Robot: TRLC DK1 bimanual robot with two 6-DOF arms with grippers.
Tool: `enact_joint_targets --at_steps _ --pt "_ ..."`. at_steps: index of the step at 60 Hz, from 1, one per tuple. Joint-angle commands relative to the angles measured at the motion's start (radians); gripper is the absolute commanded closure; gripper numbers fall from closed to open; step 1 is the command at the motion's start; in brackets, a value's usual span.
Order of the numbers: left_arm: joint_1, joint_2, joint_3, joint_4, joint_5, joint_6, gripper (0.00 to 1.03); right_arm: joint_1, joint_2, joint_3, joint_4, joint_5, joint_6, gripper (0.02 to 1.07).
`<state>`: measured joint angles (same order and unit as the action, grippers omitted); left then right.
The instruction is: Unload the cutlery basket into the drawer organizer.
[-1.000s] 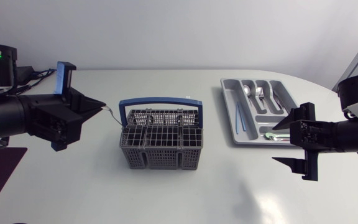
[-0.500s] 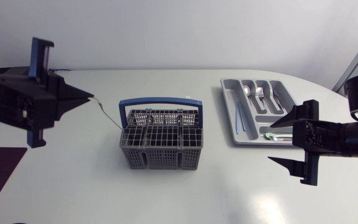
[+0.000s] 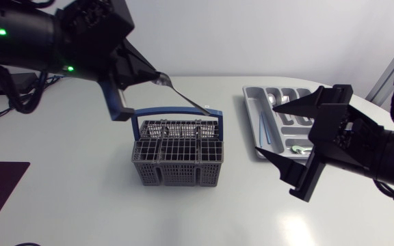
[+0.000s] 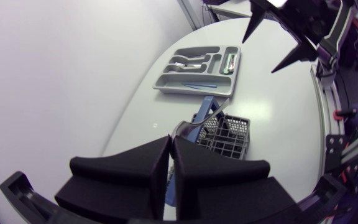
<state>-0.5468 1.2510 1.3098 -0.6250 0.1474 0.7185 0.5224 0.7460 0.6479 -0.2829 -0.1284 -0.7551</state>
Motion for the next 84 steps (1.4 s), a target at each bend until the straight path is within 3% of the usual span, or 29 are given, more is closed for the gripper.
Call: enact_joint_targets --at_steps 1,16,28,47,62,68,74,78,84 --pt "-0.016 0.059 0.054 -0.016 -0.006 -0.197 0.96 0.080 0.001 -0.033 0.045 0.076 0.077 0.14" --pt "-0.021 0.160 0.098 -0.028 0.089 -0.455 0.96 0.254 0.081 -0.057 0.209 0.259 0.109 0.18" --pt "-0.045 0.225 0.124 -0.056 0.136 -0.568 0.96 0.318 0.177 -0.062 0.343 0.319 0.102 0.31" --pt "-0.059 0.271 0.181 -0.142 0.178 -0.596 0.96 0.341 0.299 -0.047 0.470 0.354 0.030 0.62" --pt "-0.076 0.277 0.190 -0.173 0.178 -0.594 0.96 0.338 0.358 -0.034 0.528 0.357 -0.003 0.63" --pt "-0.074 0.278 0.189 -0.182 0.178 -0.588 0.96 0.337 0.378 -0.027 0.539 0.360 -0.015 0.71" --pt "-0.070 0.275 0.183 -0.186 0.178 -0.587 0.96 0.337 0.389 -0.025 0.548 0.363 -0.027 0.72" --pt "-0.068 0.272 0.177 -0.189 0.178 -0.587 0.96 0.337 0.395 -0.024 0.557 0.366 -0.032 0.80" --pt "-0.064 0.272 0.174 -0.191 0.178 -0.587 0.96 0.338 0.397 -0.016 0.559 0.375 -0.036 0.80"
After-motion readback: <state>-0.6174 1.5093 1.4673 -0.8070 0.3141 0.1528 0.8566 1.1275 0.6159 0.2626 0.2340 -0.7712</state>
